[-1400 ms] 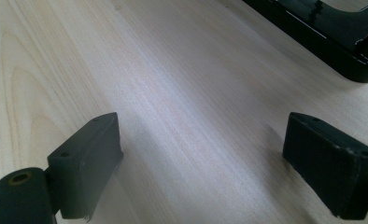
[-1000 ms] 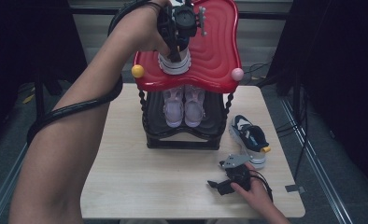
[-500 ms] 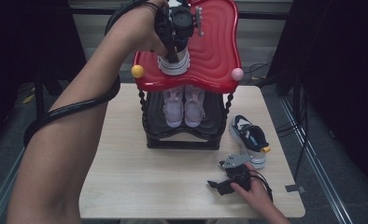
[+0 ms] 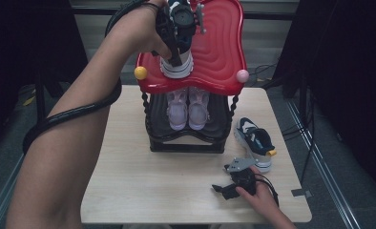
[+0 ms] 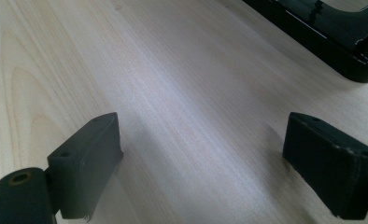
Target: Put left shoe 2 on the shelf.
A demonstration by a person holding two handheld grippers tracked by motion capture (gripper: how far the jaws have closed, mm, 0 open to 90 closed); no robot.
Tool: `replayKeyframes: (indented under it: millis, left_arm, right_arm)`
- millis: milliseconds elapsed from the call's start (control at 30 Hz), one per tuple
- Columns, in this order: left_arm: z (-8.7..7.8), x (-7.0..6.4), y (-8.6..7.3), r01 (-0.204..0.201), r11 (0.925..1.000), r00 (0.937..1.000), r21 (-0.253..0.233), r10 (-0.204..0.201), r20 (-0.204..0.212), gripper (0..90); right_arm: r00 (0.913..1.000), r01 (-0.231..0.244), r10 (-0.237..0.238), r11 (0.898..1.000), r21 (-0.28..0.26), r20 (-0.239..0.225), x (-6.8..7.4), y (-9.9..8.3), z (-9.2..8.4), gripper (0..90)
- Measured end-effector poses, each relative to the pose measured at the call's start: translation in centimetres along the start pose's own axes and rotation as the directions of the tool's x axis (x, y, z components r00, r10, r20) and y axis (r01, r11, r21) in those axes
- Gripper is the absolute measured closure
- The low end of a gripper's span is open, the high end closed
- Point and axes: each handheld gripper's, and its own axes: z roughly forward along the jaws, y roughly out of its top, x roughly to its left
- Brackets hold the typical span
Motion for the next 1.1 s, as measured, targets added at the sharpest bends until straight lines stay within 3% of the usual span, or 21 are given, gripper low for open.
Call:
replayKeyframes:
  millis: [267, 433, 500, 867, 1100]
  left_arm:
    - [0.08, 0.09, -0.59, 0.087, 0.9961, 0.9962, -0.017, -0.086, 0.014, 44.7]
    - [0.04, 0.1, -0.61, 0.152, 0.9876, 0.9879, -0.038, -0.151, 0.034, 39.2]
    - [0.03, 0.04, -0.52, 0.191, 0.9804, 0.9811, -0.049, -0.189, 0.04, 36.2]
    - [-0.43, 0.12, -0.41, 0.254, 0.9657, 0.9663, -0.053, -0.251, 0.056, 31.5]
    - [-0.84, 0.13, -0.43, 0.269, 0.9613, 0.9623, -0.06, -0.266, 0.057, 29.9]
  right_arm:
    - [1.0, 0.0, 0.0, 1.0, 0.0, 0.0, 0.0, 0.0, 0.0, 10.8]
    - [1.0, -0.001, 0.001, 1.0, 0.0, 0.0, 0.01, 0.0, 0.0, 10.8]
    - [1.0, -0.001, 0.001, 1.0, 0.0, 0.0, 0.01, 0.0, 0.0, 10.8]
    - [1.0, -0.001, 0.001, 1.0, 0.0, 0.0, 0.01, 0.0, 0.0, 10.8]
    - [1.0, 0.0, 0.0, 1.0, 0.0, 0.0, 0.01, 0.0, 0.0, 10.8]
